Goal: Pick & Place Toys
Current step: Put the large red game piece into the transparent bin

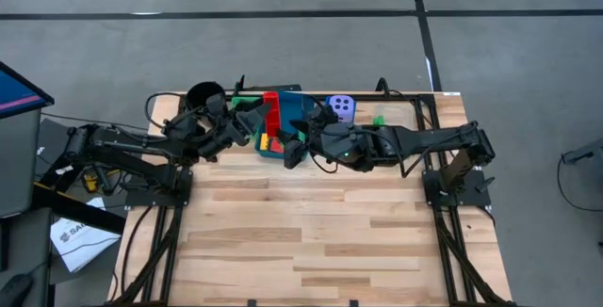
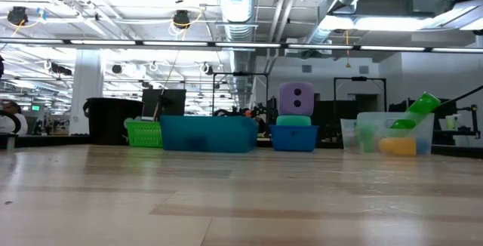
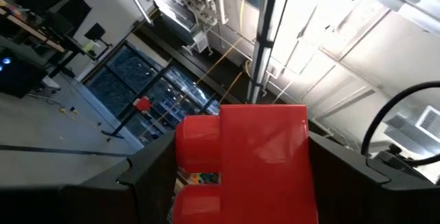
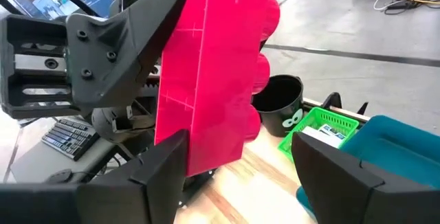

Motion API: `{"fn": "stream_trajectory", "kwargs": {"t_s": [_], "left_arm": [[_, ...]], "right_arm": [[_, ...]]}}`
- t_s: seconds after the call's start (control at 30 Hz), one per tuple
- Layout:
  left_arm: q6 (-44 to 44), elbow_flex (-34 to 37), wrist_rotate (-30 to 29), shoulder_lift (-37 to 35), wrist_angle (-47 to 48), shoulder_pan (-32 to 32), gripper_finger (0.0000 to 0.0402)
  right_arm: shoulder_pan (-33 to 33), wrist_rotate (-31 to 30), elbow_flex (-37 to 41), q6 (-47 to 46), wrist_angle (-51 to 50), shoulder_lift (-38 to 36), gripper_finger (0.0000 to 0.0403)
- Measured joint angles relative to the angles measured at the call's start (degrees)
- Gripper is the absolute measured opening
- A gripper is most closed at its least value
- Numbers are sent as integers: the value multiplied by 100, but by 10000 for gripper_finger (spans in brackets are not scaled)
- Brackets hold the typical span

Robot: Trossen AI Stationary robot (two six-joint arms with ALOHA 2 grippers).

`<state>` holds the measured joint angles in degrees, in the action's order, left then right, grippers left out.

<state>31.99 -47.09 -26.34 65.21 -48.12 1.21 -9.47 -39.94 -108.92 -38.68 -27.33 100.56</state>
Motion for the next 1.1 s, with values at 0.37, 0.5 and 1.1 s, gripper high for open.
{"fn": "stream_trajectory", "kwargs": {"t_s": [0.37,0.5,1.1], "left_arm": [[42,-7,240,154,63,2,262],[44,-7,300,171,72,2,262],[194,-17,681,13,-76,4,306]], "right_arm": [[28,17,0,-208,-138,10,220],[28,157,0,-210,-146,10,191],[4,726,7,-72,-267,8,5]]}}
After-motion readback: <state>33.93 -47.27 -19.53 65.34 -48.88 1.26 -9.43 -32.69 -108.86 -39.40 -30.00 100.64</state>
